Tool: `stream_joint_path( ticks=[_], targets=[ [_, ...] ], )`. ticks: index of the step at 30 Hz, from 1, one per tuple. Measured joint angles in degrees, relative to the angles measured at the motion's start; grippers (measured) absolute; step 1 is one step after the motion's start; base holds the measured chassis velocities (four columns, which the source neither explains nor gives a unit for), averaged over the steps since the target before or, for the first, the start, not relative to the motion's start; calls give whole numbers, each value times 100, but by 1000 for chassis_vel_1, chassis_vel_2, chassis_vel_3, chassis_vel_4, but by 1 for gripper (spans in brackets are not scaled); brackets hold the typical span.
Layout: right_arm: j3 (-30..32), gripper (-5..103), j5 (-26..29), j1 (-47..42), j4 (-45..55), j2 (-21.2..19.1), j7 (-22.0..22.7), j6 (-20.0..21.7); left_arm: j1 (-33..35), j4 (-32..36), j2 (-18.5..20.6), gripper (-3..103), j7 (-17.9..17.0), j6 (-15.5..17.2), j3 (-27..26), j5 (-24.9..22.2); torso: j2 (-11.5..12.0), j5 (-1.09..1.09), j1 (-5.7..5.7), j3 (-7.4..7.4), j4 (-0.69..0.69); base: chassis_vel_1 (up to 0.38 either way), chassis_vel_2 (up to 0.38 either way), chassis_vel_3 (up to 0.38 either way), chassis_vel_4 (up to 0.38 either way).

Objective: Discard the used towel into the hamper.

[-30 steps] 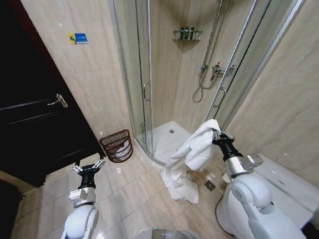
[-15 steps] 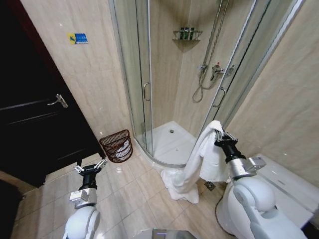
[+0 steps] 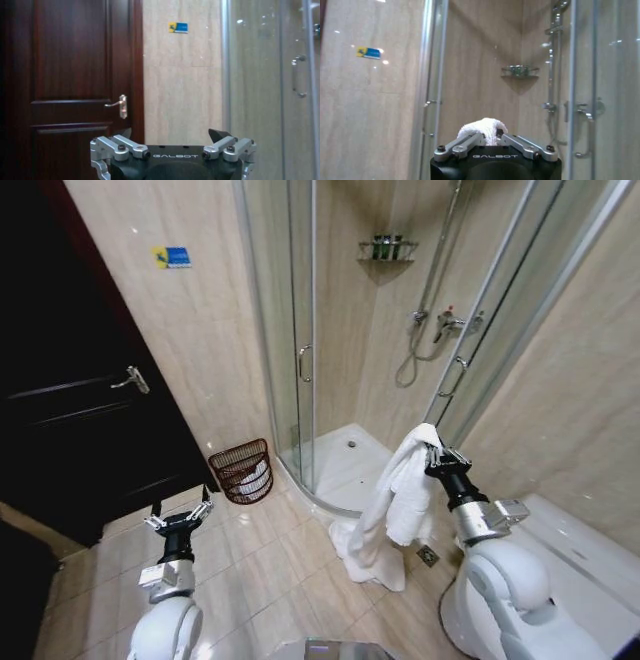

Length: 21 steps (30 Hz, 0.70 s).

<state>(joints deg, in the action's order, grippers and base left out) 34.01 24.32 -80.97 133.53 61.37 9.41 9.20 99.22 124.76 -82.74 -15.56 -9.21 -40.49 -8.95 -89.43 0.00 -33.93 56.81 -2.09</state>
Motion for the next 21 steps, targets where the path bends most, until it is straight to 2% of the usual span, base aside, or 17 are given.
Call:
stream_joint_path(
  ticks=[11, 21],
  targets=[
    [-80, 2, -34, -73, 118, -21, -33, -12, 80, 50, -99, 100, -48, -34, -18, 27, 1, 1, -1, 0, 0, 161, 174, -16, 4],
    [-241, 2, -62, 18, 148, -50, -13, 0, 165, 14, -199, 100, -49, -192, -136, 29, 1, 1, 0, 0, -1, 184, 202, 9, 14]
  ],
)
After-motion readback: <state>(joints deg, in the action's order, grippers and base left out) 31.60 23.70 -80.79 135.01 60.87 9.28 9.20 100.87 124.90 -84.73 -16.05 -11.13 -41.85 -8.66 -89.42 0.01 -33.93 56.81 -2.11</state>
